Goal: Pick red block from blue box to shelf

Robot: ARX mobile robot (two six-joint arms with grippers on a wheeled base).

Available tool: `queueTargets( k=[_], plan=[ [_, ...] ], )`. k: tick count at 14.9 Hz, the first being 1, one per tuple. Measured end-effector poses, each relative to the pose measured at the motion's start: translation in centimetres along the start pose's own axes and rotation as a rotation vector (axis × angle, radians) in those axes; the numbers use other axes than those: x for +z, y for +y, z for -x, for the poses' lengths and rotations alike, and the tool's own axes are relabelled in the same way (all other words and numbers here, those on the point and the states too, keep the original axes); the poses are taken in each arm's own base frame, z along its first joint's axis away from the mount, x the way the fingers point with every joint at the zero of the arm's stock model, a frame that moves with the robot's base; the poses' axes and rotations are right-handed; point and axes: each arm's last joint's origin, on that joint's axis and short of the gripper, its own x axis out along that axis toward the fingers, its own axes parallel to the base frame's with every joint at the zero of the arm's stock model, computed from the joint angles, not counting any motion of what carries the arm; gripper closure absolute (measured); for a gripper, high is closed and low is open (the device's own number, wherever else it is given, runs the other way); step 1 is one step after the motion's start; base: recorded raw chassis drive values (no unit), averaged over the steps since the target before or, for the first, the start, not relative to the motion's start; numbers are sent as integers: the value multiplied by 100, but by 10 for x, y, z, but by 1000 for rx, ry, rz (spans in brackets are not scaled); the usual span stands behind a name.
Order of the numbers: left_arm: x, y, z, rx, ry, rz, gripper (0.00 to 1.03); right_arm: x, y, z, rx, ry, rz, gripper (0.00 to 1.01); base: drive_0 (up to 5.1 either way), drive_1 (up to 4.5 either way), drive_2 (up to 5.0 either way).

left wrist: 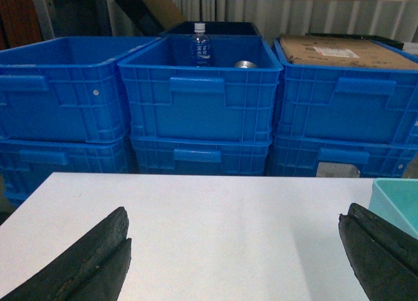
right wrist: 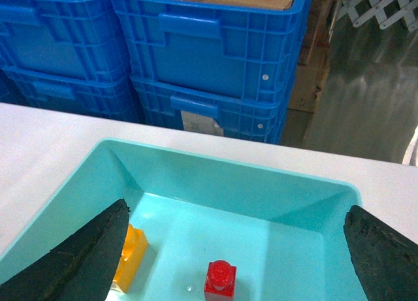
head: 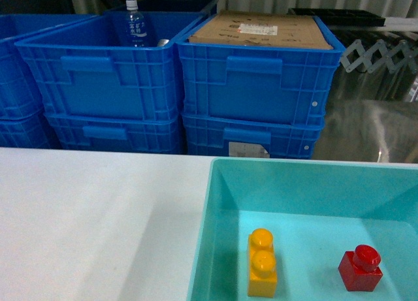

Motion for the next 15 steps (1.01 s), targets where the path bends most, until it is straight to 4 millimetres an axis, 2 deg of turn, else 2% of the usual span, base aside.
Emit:
queueTargets(
  k=[2, 5, 8, 11, 15],
  plan=[
    [0, 0, 0, 0, 0, 0, 5, 0, 15, -22, 11, 67, 9, 3, 0, 0, 0],
    [0, 0, 0, 0, 0, 0, 5, -23, 20, -60, -21, 216, -7, 3, 0, 0, 0],
    [0, 0, 0, 0, 0, 0, 5, -36, 31, -86, -50, 299, 16, 3, 0, 0, 0],
    [0, 0, 0, 0, 0, 0, 5, -43, 33, -102, -91, 324, 14, 3, 0, 0, 0],
    [0, 0, 0, 0, 0, 0, 5, -64, 31, -112, -156, 367, -35, 3, 0, 0, 0]
  ],
)
